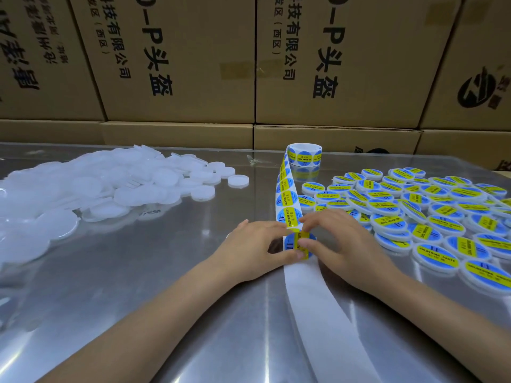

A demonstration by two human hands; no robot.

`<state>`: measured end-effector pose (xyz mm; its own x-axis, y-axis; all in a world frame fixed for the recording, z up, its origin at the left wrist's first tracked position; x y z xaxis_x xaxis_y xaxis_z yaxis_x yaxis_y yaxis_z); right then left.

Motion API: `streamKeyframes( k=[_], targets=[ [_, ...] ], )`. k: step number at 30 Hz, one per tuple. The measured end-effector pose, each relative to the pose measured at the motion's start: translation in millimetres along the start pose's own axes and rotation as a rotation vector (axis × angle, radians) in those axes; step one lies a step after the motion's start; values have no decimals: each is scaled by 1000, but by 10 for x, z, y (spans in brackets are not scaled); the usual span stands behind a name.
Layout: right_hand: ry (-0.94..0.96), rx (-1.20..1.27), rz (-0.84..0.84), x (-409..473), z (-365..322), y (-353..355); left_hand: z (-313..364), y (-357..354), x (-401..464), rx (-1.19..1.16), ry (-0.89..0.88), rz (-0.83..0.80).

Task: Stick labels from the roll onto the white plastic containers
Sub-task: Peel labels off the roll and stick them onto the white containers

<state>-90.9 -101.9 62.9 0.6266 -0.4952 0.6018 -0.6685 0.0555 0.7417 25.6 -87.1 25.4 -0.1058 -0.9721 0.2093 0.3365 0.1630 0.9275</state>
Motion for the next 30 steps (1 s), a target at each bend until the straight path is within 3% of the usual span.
streamKeyframes(
  k=[7, 11, 14, 18, 20, 26, 30],
  targets=[
    [-204, 349, 106, 14, 120, 96, 38, -82, -81, 180, -42, -139],
    [-370, 678, 197, -12, 219, 99, 59, -13, -82, 298, -48, -60],
    [-433, 780, 230, -32, 222, 99, -59, 108, -77, 476, 131, 42],
    [-480, 808, 196, -43, 233, 46, -392, 183, -206, 552, 529, -59],
    [-486, 810, 185, -44, 221, 38, -439, 232, -251, 543, 594, -59],
    [-532, 835, 173, -54, 203, -1, -127, 292, -137, 518, 368, 89],
    [-594, 899, 175, -75, 243, -27, 150, 389, -97, 349, 26, 266]
  ],
)
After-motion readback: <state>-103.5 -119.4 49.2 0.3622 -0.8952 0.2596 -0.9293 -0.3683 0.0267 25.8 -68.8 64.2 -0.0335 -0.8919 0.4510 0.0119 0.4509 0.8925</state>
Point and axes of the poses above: each hand's wrist, its own x-axis towards the middle knuckle, its own y-axis out of the back of the hand, z = x × y, the point moved 9 cm from there along x, towards the middle knuckle
